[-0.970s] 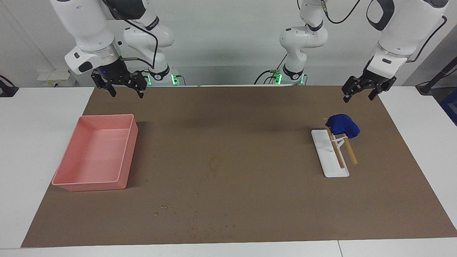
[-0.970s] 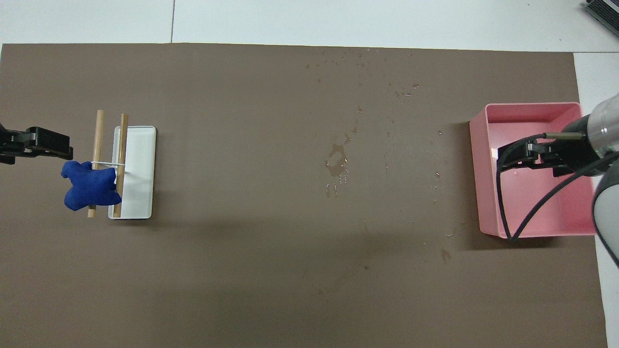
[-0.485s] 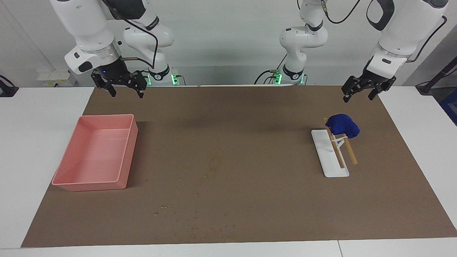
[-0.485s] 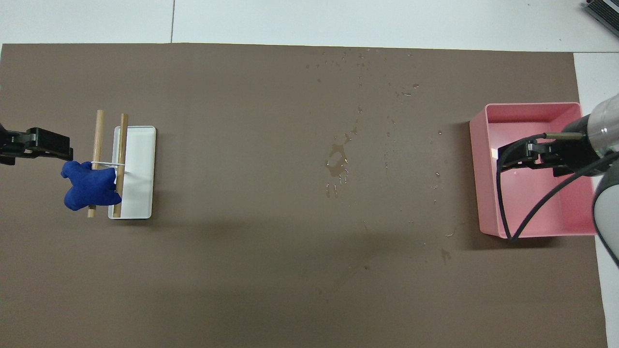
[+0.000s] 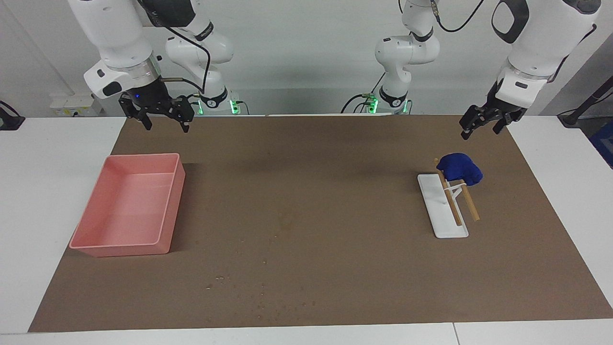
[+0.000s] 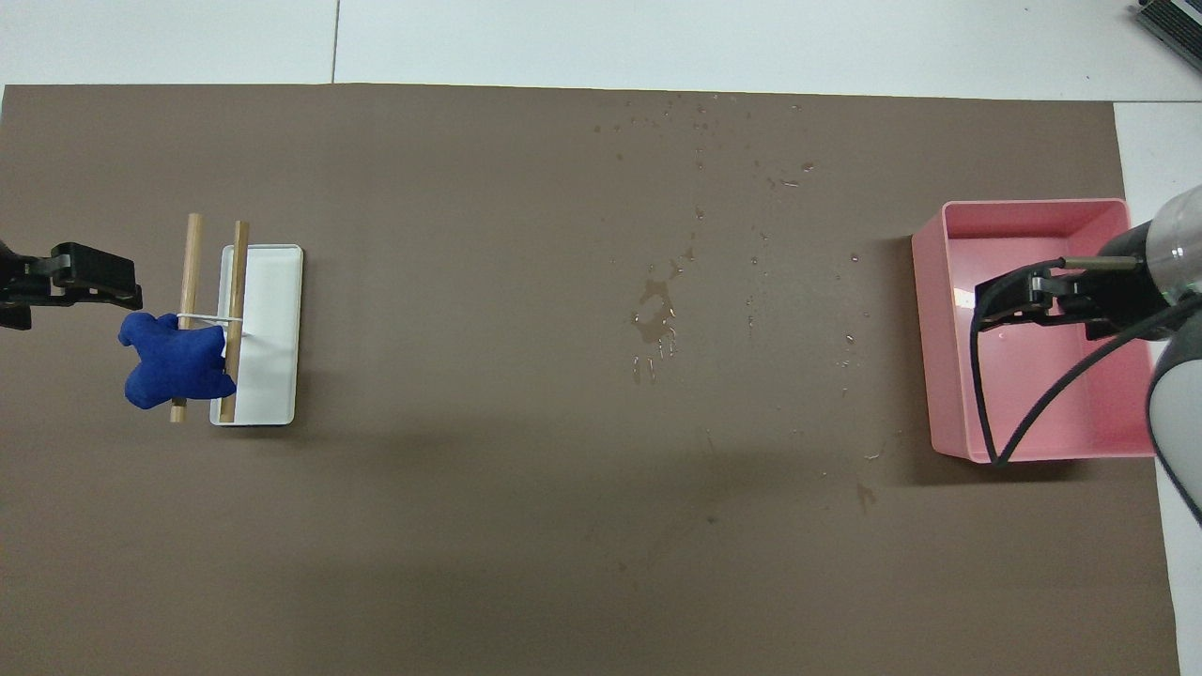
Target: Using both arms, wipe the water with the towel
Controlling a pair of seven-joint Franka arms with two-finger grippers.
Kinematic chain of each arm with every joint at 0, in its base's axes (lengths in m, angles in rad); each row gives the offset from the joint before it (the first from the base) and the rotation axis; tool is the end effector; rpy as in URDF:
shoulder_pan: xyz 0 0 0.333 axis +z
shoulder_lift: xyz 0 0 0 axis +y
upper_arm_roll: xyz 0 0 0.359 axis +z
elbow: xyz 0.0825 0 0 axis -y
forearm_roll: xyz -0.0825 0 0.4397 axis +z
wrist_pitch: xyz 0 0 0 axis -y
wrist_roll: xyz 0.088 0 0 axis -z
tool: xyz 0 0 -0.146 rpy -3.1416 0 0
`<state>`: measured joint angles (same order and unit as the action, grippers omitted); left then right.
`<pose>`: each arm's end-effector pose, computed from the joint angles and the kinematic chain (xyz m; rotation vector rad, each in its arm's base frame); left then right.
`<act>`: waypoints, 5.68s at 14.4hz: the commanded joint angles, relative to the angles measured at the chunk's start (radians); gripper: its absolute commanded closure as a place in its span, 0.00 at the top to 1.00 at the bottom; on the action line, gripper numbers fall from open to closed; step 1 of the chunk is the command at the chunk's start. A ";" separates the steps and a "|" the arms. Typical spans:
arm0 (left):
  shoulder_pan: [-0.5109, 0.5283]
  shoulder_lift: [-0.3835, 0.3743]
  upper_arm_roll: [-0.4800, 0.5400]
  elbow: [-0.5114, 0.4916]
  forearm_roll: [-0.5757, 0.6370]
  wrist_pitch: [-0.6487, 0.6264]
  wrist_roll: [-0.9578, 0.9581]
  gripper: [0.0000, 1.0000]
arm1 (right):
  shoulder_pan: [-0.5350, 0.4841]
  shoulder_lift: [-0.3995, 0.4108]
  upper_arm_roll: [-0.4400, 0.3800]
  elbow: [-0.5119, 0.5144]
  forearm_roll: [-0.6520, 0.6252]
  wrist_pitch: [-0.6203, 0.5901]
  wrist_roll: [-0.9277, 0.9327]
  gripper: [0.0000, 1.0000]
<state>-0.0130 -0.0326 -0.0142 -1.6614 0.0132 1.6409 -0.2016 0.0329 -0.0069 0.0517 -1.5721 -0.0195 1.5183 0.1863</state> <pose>0.6041 -0.0147 0.6065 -3.1176 -0.2712 -0.0212 0.5984 0.0479 0.6276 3.1108 -0.1592 -0.0682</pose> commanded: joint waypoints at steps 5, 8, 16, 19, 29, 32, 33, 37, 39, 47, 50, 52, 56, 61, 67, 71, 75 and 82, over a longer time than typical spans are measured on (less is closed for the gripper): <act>0.076 -0.156 0.005 -0.331 0.016 0.278 -0.352 1.00 | -0.010 -0.027 0.007 -0.034 -0.008 0.030 0.009 1.00; 0.111 -0.156 0.005 -0.386 0.014 0.360 -0.448 1.00 | -0.010 -0.027 0.007 -0.034 -0.008 0.028 0.012 1.00; 0.111 -0.132 0.003 -0.511 0.007 0.580 -0.958 1.00 | -0.011 -0.030 0.007 -0.045 -0.007 0.022 0.015 1.00; 0.087 -0.127 0.002 -0.557 0.005 0.634 -1.033 1.00 | -0.010 -0.031 0.007 -0.049 -0.007 0.023 0.013 1.00; 0.061 -0.090 0.002 -0.612 0.005 0.692 -1.072 0.46 | -0.011 -0.035 0.007 -0.052 -0.007 0.030 0.016 1.00; 0.054 -0.087 0.000 -0.598 0.005 0.677 -1.070 0.00 | -0.010 -0.028 0.008 -0.042 0.004 0.037 0.057 0.99; 0.047 -0.081 0.000 -0.589 0.005 0.668 -1.070 0.00 | -0.004 -0.027 0.010 -0.037 0.006 0.051 0.082 0.99; 0.001 -0.046 -0.001 -0.478 0.002 0.518 -1.076 0.00 | 0.004 -0.021 0.054 -0.023 0.024 0.071 0.205 0.99; -0.025 -0.009 -0.001 -0.358 -0.066 0.389 -1.079 0.00 | 0.005 -0.019 0.059 -0.014 0.070 0.072 0.278 0.99; -0.220 -0.024 -0.024 -0.249 -0.228 0.344 -1.568 0.00 | 0.079 -0.001 0.095 -0.002 0.295 0.170 0.726 0.98; -0.272 -0.024 -0.099 -0.190 -0.233 0.346 -1.760 0.00 | 0.143 0.016 0.096 -0.002 0.308 0.238 0.901 0.96; -0.278 -0.023 -0.166 -0.170 -0.231 0.353 -1.876 0.00 | 0.170 0.021 0.097 -0.002 0.331 0.263 0.974 0.92; -0.277 -0.021 -0.294 -0.123 -0.231 0.450 -2.097 0.00 | 0.258 0.059 0.099 -0.002 0.334 0.375 1.217 0.88; -0.278 -0.023 -0.397 -0.046 -0.216 0.481 -2.259 0.00 | 0.298 0.067 0.099 -0.019 0.331 0.379 1.223 0.88; -0.289 -0.038 -0.414 -0.043 -0.216 0.465 -2.263 0.00 | 0.298 0.064 0.099 -0.031 0.329 0.382 1.216 0.04; -0.282 -0.038 -0.412 -0.043 -0.216 0.461 -2.256 0.00 | 0.295 0.067 0.097 -0.019 0.319 0.370 1.222 0.00; -0.272 -0.039 -0.405 -0.043 -0.216 0.456 -2.250 0.24 | 0.277 0.070 0.097 -0.017 0.312 0.388 1.193 0.00; -0.164 -0.053 -0.405 -0.058 -0.176 0.389 -2.161 1.00 | 0.134 0.119 0.092 -0.020 0.325 0.499 0.994 0.00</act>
<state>-0.2212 -0.0640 -0.4169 -1.7105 -0.1755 2.0707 -2.4174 0.2008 0.0853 0.1364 -1.5869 0.2930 1.9578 1.2521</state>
